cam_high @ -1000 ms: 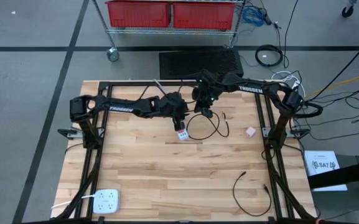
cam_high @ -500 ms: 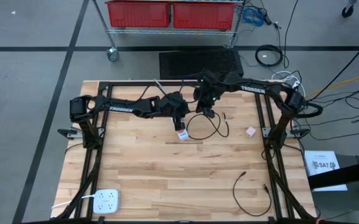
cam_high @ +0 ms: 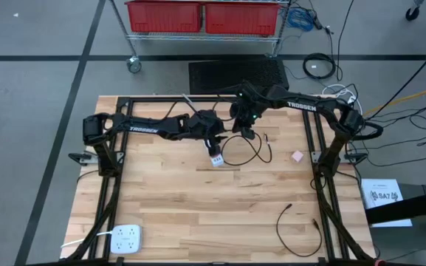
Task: Insert USB
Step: Insert the top black charger cable into the pink charger adapter
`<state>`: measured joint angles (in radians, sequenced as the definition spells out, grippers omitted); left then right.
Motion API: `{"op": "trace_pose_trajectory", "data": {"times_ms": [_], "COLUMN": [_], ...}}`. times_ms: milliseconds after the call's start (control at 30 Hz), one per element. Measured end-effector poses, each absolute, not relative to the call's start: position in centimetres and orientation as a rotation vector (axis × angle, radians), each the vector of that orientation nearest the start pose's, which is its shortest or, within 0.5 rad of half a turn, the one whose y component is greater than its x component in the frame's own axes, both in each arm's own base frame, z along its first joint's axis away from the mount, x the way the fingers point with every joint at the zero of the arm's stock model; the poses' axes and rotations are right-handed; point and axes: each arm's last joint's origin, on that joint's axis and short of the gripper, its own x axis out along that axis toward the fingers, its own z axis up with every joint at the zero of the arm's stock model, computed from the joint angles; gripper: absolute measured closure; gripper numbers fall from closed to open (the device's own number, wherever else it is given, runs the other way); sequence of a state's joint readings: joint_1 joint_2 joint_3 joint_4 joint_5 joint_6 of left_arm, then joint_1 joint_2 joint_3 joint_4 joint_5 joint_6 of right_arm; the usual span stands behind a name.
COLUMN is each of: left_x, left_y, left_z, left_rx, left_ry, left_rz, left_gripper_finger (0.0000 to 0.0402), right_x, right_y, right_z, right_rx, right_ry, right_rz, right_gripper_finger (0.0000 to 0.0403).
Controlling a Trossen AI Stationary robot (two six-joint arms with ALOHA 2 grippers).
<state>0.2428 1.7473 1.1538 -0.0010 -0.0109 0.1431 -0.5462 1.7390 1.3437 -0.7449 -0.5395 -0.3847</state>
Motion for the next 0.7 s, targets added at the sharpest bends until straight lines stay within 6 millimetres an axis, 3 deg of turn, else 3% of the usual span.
{"op": "trace_pose_trajectory", "data": {"times_ms": [167, 500, 700], "left_x": [37.1, 37.5, 38.6], "left_y": [9.6, 9.5, 8.7], "left_z": [21.9, 21.3, 20.0], "left_rx": [0.094, 0.094, 0.145], "left_ry": [0.63, 0.634, 0.634], "left_rz": [0.304, 0.273, 0.219], "left_gripper_finger": [0.0252, 0.0253, 0.031], "right_x": [30.9, 30.9, 30.9], "right_y": [-16.8, -16.8, -16.8], "right_z": [24.1, 24.1, 24.1], "right_rx": [0.242, 0.237, 0.24], "right_ry": [0.946, 0.942, 0.948], "right_rz": [0.194, 0.192, 0.193], "right_gripper_finger": [0.0403, 0.0403, 0.0403]}}
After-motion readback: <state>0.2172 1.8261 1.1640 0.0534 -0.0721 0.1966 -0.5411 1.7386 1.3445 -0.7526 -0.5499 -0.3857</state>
